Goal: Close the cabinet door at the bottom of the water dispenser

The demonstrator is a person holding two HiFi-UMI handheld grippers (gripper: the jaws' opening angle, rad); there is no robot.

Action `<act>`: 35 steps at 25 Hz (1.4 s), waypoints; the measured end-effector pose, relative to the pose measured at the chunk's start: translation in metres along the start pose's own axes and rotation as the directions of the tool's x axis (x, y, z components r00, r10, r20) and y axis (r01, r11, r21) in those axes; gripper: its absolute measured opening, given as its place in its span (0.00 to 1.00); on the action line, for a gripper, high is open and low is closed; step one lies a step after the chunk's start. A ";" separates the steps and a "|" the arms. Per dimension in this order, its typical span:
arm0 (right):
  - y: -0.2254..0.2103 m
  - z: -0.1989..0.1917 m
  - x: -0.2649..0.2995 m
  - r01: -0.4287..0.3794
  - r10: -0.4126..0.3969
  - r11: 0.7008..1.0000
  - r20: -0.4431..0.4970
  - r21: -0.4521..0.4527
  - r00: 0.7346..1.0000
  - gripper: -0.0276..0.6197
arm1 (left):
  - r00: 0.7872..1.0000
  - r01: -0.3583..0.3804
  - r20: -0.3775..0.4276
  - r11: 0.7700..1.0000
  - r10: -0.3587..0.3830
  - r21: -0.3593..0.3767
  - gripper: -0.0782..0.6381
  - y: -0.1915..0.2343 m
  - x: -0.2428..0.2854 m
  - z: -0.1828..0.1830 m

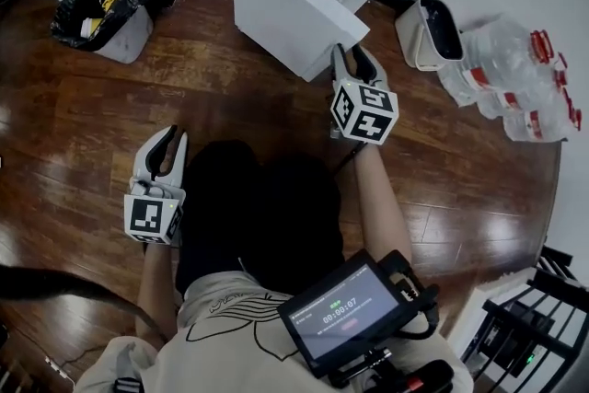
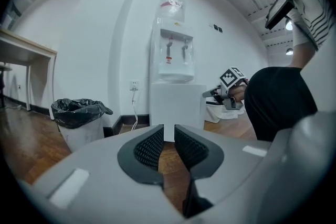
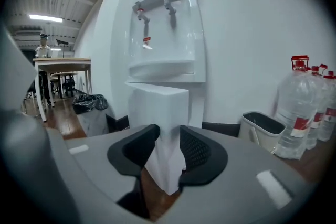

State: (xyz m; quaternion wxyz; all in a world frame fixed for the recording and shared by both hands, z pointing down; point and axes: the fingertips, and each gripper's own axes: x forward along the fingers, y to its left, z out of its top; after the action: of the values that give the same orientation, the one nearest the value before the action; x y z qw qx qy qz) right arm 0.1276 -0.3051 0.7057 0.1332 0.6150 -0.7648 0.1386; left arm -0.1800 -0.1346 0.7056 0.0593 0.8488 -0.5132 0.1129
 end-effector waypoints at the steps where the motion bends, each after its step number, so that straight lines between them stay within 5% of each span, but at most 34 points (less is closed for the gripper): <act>1: -0.006 0.000 0.005 0.009 -0.008 1.000 -0.006 0.002 1.000 0.28 | 1.000 -0.004 -0.007 1.000 0.004 -0.004 0.20 -0.001 -0.002 -0.004; 12: -0.081 0.039 0.093 0.000 0.002 0.997 -0.035 0.075 0.999 0.24 | 0.989 -0.143 -0.045 0.990 0.143 0.013 0.20 0.025 -0.031 -0.017; 17: -0.082 0.045 0.094 0.037 -0.036 0.999 -0.055 0.006 0.998 0.24 | 0.983 -0.159 -0.090 0.987 0.159 0.010 0.20 0.025 -0.032 -0.034; 18: -0.082 0.045 0.086 0.065 -0.064 0.998 -0.030 0.004 0.997 0.20 | 0.984 -0.155 -0.082 0.988 0.155 0.005 0.20 0.022 -0.029 -0.031; 19: -0.079 0.042 0.073 0.082 -0.083 0.997 0.013 0.010 0.997 0.05 | 0.987 -0.150 -0.067 0.989 0.149 -0.002 0.20 0.018 -0.024 -0.027; 24: -0.015 -0.033 -0.024 -0.130 0.124 0.991 0.140 0.035 0.982 0.05 | 0.998 -0.056 0.042 0.998 0.056 -0.001 0.13 -0.009 0.004 0.009; 27: -0.014 -0.053 -0.059 -0.149 0.144 0.987 0.076 0.060 0.987 0.05 | 0.995 -0.031 0.099 0.999 0.032 -0.015 0.13 -0.015 0.019 0.033; 31: -0.018 -0.040 -0.158 -0.140 0.145 0.984 -0.044 0.108 0.988 0.05 | 0.999 0.050 0.007 0.984 -0.049 -0.173 0.13 -0.054 -0.007 0.098; 35: -0.013 -0.004 -0.249 0.004 0.028 0.985 -0.188 0.172 0.982 0.05 | 0.985 0.158 -0.034 0.955 -0.172 -0.251 0.13 -0.091 -0.035 0.176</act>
State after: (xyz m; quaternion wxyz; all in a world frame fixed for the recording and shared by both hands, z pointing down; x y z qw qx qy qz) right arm 0.1924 -0.0813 0.6165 0.1511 0.6036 -0.7375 0.2625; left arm -0.0917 -0.1004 0.5277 0.1878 0.8712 -0.4487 0.0661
